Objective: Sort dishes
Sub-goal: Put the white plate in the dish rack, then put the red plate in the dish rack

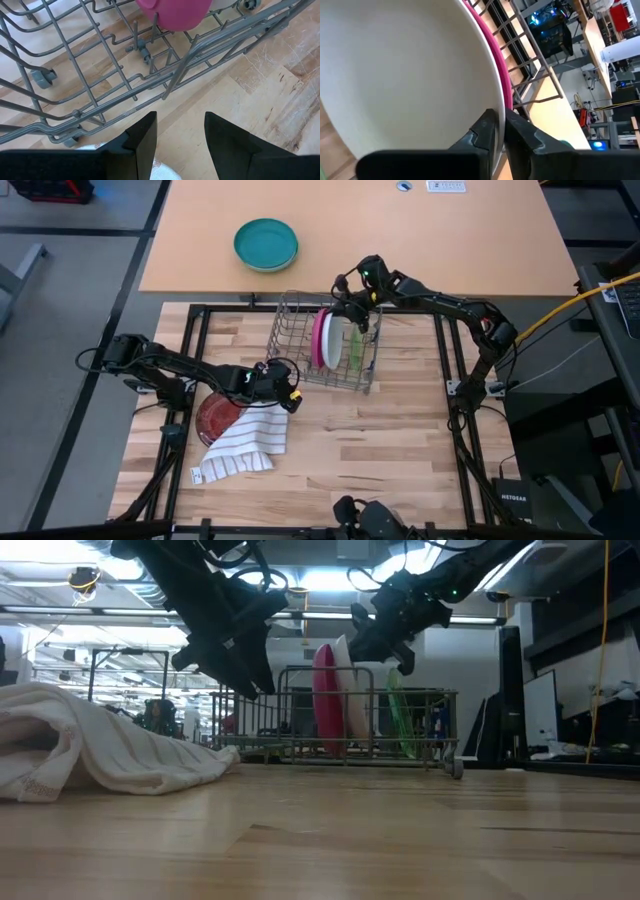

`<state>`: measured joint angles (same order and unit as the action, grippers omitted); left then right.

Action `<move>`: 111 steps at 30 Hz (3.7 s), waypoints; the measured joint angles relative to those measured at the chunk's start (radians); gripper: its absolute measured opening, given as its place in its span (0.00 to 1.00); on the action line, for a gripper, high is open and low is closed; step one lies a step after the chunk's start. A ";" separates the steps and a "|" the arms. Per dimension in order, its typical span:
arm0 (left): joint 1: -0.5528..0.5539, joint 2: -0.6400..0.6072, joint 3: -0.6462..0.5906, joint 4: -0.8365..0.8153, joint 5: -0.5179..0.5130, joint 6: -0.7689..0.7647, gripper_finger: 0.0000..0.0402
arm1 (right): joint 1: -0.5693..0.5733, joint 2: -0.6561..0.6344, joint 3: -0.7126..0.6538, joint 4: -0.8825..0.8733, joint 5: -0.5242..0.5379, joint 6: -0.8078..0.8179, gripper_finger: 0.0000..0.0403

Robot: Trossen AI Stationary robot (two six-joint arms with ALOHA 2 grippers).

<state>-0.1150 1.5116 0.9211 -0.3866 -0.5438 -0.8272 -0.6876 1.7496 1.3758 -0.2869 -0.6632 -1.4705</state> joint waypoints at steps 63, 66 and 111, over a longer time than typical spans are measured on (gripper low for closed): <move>0.002 -0.119 0.000 -0.130 0.124 -0.010 0.39 | 0.001 -0.001 0.509 -1.116 0.575 0.366 0.12; 0.003 -0.184 0.000 -0.212 0.127 -0.011 0.39 | 0.001 -0.001 0.507 -1.187 0.571 0.390 0.12; 0.301 -0.357 -0.354 -0.682 0.477 0.066 0.39 | 0.001 -0.001 0.504 -1.173 0.423 0.391 0.12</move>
<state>0.1864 1.1545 0.5674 -1.0687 -0.0672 -0.7616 -0.6868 1.7491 1.8797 -1.4595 -0.2405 -1.0798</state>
